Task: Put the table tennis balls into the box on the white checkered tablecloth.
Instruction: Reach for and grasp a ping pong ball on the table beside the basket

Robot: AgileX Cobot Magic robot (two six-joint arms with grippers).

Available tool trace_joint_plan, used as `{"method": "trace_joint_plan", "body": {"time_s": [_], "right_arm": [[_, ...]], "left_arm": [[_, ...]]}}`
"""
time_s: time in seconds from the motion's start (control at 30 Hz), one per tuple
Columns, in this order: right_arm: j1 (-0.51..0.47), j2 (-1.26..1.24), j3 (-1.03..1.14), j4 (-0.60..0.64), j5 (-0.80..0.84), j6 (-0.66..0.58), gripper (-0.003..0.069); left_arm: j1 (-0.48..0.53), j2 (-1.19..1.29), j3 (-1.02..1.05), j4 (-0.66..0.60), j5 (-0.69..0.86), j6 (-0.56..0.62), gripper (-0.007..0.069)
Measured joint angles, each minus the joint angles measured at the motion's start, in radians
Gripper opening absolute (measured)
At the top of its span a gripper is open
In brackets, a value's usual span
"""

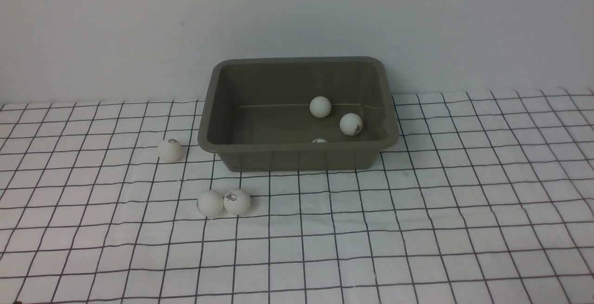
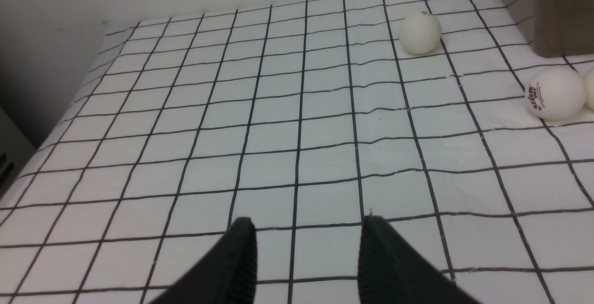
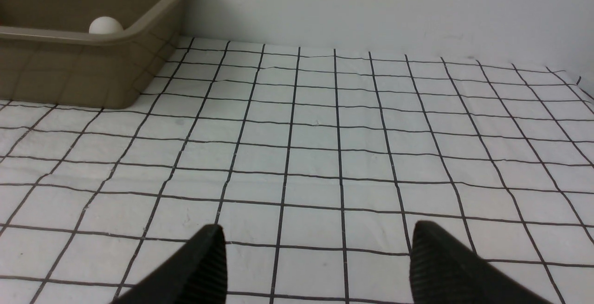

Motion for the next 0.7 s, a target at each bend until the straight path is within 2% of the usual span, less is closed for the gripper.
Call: {"method": "trace_joint_plan", "body": {"time_s": [0.53,0.6,0.67,0.7], "right_arm": [[0.0,0.0,0.0,0.0,0.0,0.0,0.0482],[0.0,0.0,0.0,0.0,-0.001,0.0,0.0482],[0.0,0.0,0.0,0.0,-0.001,0.0,0.0482],[0.0,0.0,0.0,0.0,-0.001,0.0,0.0482]], "left_arm": [[0.0,0.0,0.001,0.004,-0.012,0.0,0.0279],[0.0,0.0,0.005,-0.018,-0.089,-0.007,0.0279],[0.0,0.0,0.008,-0.08,-0.216,-0.04,0.0279],[0.0,0.0,0.008,-0.128,-0.327,-0.066,0.0279]]}}
